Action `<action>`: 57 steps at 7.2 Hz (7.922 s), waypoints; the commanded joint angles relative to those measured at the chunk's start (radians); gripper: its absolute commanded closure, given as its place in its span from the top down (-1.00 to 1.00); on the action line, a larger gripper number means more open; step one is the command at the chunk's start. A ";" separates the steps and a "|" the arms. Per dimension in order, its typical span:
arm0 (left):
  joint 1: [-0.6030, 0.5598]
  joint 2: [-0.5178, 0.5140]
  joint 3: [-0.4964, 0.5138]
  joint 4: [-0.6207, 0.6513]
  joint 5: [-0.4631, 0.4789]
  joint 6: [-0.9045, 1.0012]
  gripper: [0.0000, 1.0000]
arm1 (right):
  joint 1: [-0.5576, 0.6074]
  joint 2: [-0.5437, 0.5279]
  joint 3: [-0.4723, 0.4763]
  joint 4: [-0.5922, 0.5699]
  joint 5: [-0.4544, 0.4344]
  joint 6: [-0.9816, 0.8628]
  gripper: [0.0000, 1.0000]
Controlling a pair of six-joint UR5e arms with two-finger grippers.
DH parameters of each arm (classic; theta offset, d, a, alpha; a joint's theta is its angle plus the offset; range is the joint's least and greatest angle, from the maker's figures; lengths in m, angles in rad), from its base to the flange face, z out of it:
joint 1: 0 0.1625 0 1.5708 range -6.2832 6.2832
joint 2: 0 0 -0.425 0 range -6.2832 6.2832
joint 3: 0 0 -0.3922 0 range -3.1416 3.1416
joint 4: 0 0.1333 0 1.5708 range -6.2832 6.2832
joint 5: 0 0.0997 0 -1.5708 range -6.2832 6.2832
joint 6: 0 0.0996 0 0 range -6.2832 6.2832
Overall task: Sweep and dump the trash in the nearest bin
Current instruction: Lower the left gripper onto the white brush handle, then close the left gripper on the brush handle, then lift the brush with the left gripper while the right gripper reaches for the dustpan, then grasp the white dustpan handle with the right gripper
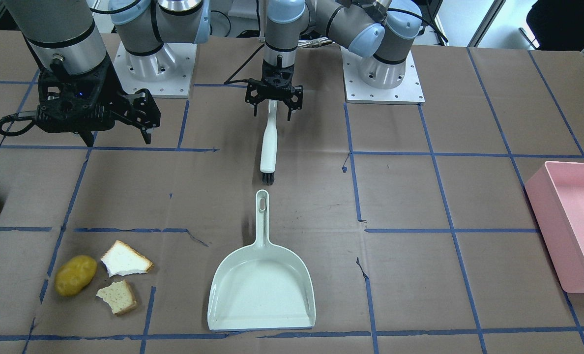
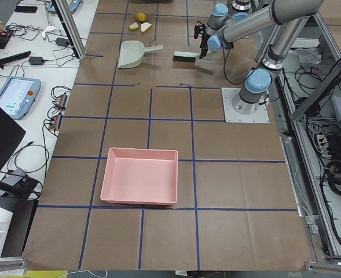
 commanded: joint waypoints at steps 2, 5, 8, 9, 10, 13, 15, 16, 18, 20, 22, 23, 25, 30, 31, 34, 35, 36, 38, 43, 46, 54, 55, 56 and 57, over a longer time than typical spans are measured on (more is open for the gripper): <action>-0.014 -0.002 -0.019 0.001 -0.006 -0.009 0.65 | 0.000 0.000 0.000 0.000 0.000 0.000 1.00; -0.015 0.009 -0.020 0.003 -0.006 -0.009 0.26 | 0.000 0.000 0.000 0.000 0.000 0.000 1.00; -0.017 0.007 -0.037 -0.005 -0.002 -0.001 -0.30 | 0.000 0.002 0.000 0.000 0.000 0.000 1.00; -0.021 0.024 -0.037 -0.006 -0.002 0.001 -0.52 | 0.000 0.000 0.000 0.000 0.000 0.000 1.00; -0.023 0.039 -0.036 -0.008 0.004 0.002 -0.64 | 0.000 0.000 0.000 0.000 0.000 0.000 1.00; -0.014 0.122 -0.031 -0.110 0.014 0.010 -0.90 | 0.000 0.000 0.000 0.000 0.000 0.006 1.00; 0.081 0.244 0.054 -0.405 0.059 0.048 -0.94 | 0.002 0.000 0.000 0.005 -0.002 0.011 1.00; 0.157 0.309 0.116 -0.581 0.058 0.150 -0.95 | 0.002 0.000 0.000 0.011 -0.003 0.011 1.00; 0.340 0.359 0.223 -0.783 0.054 0.249 -0.95 | 0.008 0.005 -0.015 0.011 0.003 0.012 1.00; 0.445 0.339 0.338 -0.847 0.054 0.249 -0.93 | 0.023 0.037 -0.024 -0.002 0.003 0.020 1.00; 0.481 0.311 0.443 -0.899 0.052 0.286 -0.96 | 0.067 0.119 -0.101 -0.002 0.002 0.035 1.00; 0.524 0.284 0.495 -0.910 0.054 0.331 -0.96 | 0.121 0.182 -0.147 -0.014 0.000 0.073 1.00; 0.645 0.268 0.527 -0.942 -0.020 0.472 -1.00 | 0.227 0.308 -0.225 -0.067 0.003 0.138 1.00; 0.747 0.264 0.531 -0.974 -0.035 0.534 -1.00 | 0.350 0.478 -0.227 -0.190 0.005 0.329 1.00; 0.749 0.254 0.531 -0.974 -0.045 0.534 -1.00 | 0.351 0.509 -0.226 -0.216 0.005 0.362 1.00; 0.749 0.242 0.540 -0.974 -0.028 0.571 -1.00 | 0.361 0.537 -0.136 -0.345 0.003 0.365 0.99; 0.749 0.240 0.540 -0.974 -0.026 0.574 -1.00 | 0.356 0.538 -0.091 -0.439 0.000 0.377 1.00; 0.749 0.242 0.540 -0.974 -0.025 0.574 -1.00 | 0.356 0.537 -0.087 -0.440 -0.002 0.380 1.00; 0.749 0.247 0.534 -0.974 -0.023 0.574 -1.00 | 0.362 0.546 -0.080 -0.411 0.000 0.469 1.00; 0.749 0.244 0.537 -0.974 -0.022 0.567 -1.00 | 0.356 0.538 -0.083 -0.376 0.034 0.469 0.99; 0.749 0.240 0.537 -0.974 -0.006 0.567 -1.00 | 0.351 0.540 -0.086 -0.376 0.034 0.465 0.17; 0.749 0.250 0.529 -0.973 0.004 0.573 -1.00 | 0.318 0.456 -0.136 -0.255 0.031 0.389 -0.64; 0.749 0.245 0.532 -0.973 0.006 0.573 -1.00 | 0.277 0.412 -0.137 -0.203 0.032 0.295 -0.66; 0.749 0.251 0.529 -0.973 0.006 0.573 -1.00 | 0.234 0.370 -0.137 -0.151 0.032 0.223 -0.68; 0.749 0.254 0.529 -0.974 0.004 0.571 -1.00 | 0.194 0.330 -0.133 -0.114 0.032 0.162 -0.70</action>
